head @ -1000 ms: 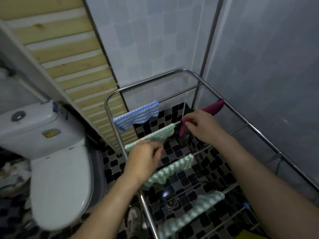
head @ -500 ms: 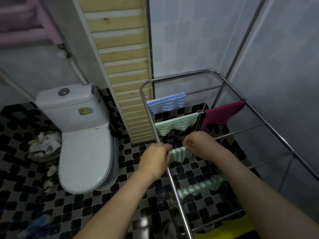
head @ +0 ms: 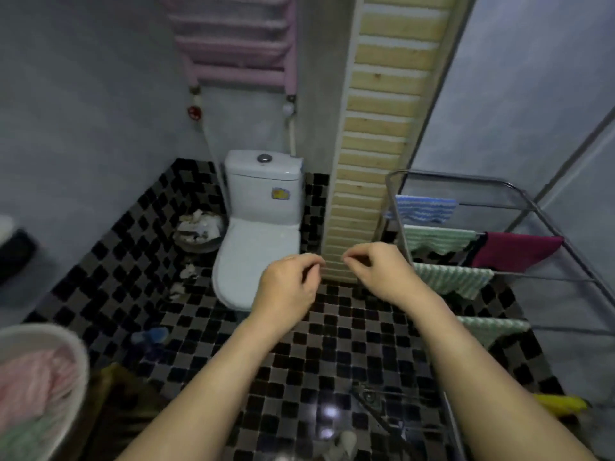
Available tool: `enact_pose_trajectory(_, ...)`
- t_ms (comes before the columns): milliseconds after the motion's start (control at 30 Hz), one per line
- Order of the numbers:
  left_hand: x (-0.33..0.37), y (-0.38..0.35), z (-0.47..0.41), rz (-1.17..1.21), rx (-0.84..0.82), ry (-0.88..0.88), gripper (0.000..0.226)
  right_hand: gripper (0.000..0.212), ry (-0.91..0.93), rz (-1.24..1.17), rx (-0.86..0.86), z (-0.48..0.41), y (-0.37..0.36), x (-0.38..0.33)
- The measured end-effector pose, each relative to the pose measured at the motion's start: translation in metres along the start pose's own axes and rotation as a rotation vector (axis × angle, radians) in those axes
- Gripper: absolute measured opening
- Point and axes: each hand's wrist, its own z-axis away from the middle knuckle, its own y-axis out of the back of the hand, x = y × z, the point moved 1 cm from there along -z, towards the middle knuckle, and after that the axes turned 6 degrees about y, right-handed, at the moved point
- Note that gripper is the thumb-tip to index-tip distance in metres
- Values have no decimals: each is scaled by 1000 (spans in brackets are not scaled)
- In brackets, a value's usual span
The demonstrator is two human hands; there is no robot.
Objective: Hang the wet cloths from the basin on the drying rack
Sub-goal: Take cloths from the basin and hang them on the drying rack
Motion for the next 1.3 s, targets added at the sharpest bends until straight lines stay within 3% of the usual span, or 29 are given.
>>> enact_pose_trajectory(167, -40, 77, 49, 24, 88, 199, 23, 15, 118, -169, -18, 2, -34, -85)
enact_pose_trajectory(333, -112, 173, 117, 1, 271, 462, 25, 16, 278, -337, -221, -11, -100, -199)
enact_pose_trajectory(633, -233, 238, 197, -10, 409, 934, 26, 24, 284, -482, -545, -48, -243, -298)
enact_pose_trajectory(867, -335, 253, 224, 9, 254, 1241, 20, 21, 246, -438, -821, -91, -355, -336)
enact_pose_trajectory(1100, -393, 260, 212, 115, 144, 1418, 37, 50, 94, -437, -1035, -120, -439, -344)
enact_pose_trajectory(1200, -421, 251, 208, 142, 89, 1503, 32, 59, -10, -418, -1102, -130, -480, -341)
enact_pose_trajectory(1300, -436, 244, 213, 148, 195, 1513, 21, 45, -100, -389, -1118, -122, -503, -337)
